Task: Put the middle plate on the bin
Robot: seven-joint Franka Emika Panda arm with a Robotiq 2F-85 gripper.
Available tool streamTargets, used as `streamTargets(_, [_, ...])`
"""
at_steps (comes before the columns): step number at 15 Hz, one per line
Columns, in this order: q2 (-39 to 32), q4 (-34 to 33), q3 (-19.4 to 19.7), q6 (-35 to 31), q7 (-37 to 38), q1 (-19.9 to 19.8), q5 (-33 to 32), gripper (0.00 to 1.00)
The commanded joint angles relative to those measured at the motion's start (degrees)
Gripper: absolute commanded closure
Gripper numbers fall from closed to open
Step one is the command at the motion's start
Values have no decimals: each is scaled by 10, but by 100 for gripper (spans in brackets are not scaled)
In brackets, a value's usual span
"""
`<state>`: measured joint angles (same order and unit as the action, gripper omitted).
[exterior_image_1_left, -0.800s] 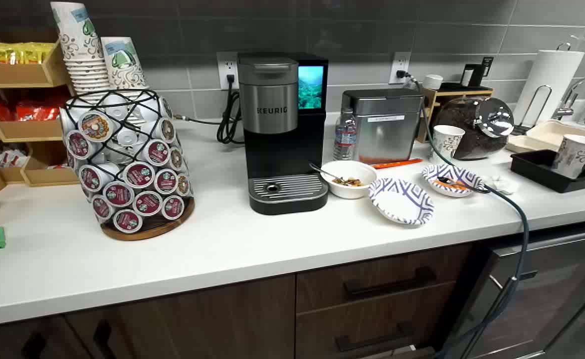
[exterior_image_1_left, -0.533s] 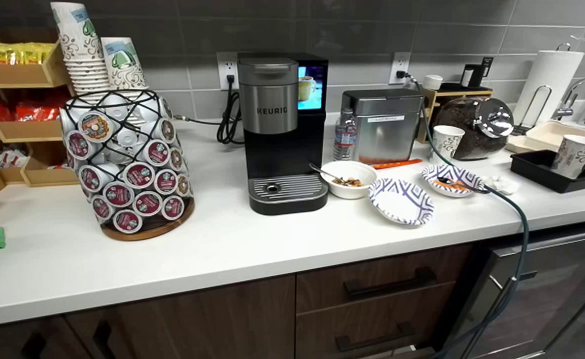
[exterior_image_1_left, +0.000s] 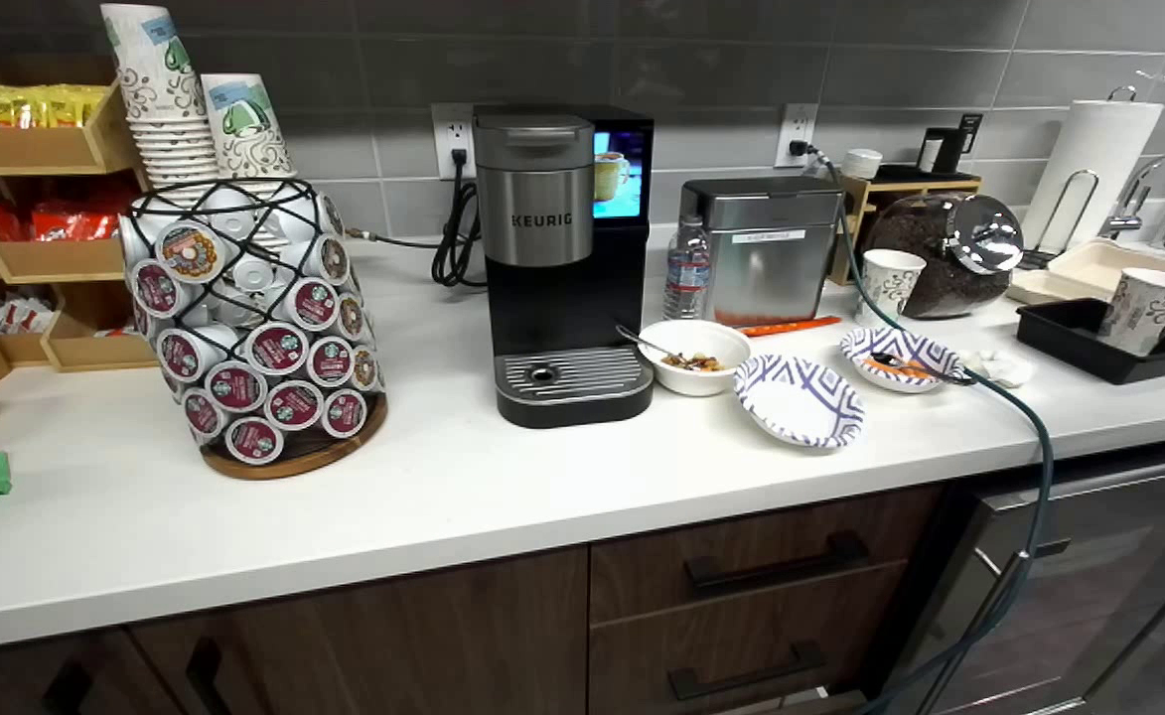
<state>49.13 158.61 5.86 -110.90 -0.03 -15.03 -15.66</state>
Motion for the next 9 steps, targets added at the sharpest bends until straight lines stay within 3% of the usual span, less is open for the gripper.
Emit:
streamTargets(1, [-11,-2,5,-31,6,18,4,0])
streamTargets(5, [-83,-34,5,-161,2,74,63,0])
streamTargets(9, [-191,-70,19,-266,-37,167,183,0])
